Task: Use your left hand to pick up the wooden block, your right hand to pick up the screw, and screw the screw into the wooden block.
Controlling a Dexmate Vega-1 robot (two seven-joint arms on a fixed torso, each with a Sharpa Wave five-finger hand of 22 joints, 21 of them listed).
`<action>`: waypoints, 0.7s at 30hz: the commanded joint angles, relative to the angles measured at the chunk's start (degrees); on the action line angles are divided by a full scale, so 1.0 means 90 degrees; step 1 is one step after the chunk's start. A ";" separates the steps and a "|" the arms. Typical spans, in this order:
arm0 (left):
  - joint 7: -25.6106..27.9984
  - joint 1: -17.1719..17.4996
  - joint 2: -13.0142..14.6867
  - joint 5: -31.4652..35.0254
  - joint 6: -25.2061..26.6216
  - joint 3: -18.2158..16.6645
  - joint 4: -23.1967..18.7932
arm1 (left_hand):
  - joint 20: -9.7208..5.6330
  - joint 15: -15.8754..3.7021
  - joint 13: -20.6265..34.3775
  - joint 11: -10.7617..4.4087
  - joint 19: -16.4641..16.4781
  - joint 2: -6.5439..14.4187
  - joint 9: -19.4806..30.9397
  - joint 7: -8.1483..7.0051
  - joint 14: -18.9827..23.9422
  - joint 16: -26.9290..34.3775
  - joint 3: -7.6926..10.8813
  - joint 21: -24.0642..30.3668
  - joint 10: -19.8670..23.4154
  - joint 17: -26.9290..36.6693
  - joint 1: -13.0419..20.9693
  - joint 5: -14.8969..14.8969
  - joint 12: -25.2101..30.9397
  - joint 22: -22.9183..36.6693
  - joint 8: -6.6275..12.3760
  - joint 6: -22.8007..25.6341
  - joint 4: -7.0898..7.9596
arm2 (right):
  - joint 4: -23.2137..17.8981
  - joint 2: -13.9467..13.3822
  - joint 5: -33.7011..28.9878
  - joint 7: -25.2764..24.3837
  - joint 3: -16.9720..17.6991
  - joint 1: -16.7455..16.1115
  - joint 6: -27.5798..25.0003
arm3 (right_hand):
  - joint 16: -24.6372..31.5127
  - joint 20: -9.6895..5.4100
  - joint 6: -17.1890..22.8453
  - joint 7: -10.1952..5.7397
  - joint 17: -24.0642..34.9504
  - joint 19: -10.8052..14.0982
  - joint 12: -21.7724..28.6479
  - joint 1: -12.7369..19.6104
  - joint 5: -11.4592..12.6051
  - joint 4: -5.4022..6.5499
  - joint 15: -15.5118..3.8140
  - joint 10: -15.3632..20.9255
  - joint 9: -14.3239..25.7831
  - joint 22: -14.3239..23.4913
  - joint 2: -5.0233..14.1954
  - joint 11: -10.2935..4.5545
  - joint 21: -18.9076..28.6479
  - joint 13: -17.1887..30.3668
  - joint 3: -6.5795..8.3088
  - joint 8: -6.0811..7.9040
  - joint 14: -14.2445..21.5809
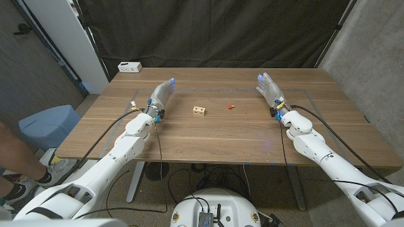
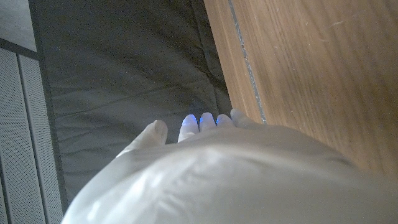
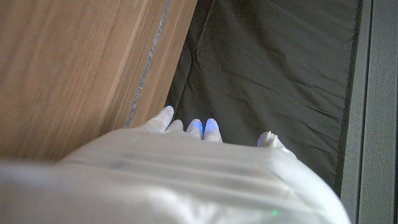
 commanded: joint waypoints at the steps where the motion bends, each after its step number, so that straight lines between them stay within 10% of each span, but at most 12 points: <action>1: 0.0055 -0.0026 0.0153 0.0153 0.0161 0.0063 -0.0237 | -0.0013 -0.0021 0.0014 -0.0042 0.0008 0.0166 0.0007 -0.0046 -0.0043 0.0045 0.0007 0.0038 0.0037 0.0018 0.0069 0.0020 0.0037 0.0005 0.0048 0.0021 -0.0054 | -0.0352 -0.0109 -0.0075 -0.0213 0.0025 -0.0207 -0.0068 | 0.0016 -0.0095 0.0054 -0.0002 0.0016 0.0038 0.0026 0.0024 0.0045 -0.0011 -0.0206 -0.0012 0.0007 0.0024 -0.0035 -0.0034 0.0035 0.0011 0.0037 0.0039 -0.0053; 21: 0.0396 -0.0227 0.1079 0.1314 0.1328 0.0488 -0.1673 | 0.0032 0.0136 -0.0004 -0.0132 -0.0365 0.0081 -0.0017 -0.0191 -0.0419 0.0005 -0.0053 -0.0048 0.0000 0.0025 0.0180 0.0040 0.0035 -0.0004 0.0056 0.0008 -0.0301 | -0.0564 -0.0238 -0.0262 -0.0463 0.0019 -0.0333 -0.0178 | -0.0004 -0.0061 0.0066 -0.0009 -0.0001 0.0005 0.0007 0.0034 0.0052 -0.0060 -0.0207 -0.0044 0.0004 0.0024 -0.0059 -0.0030 0.0021 0.0010 0.0040 0.0034 -0.0079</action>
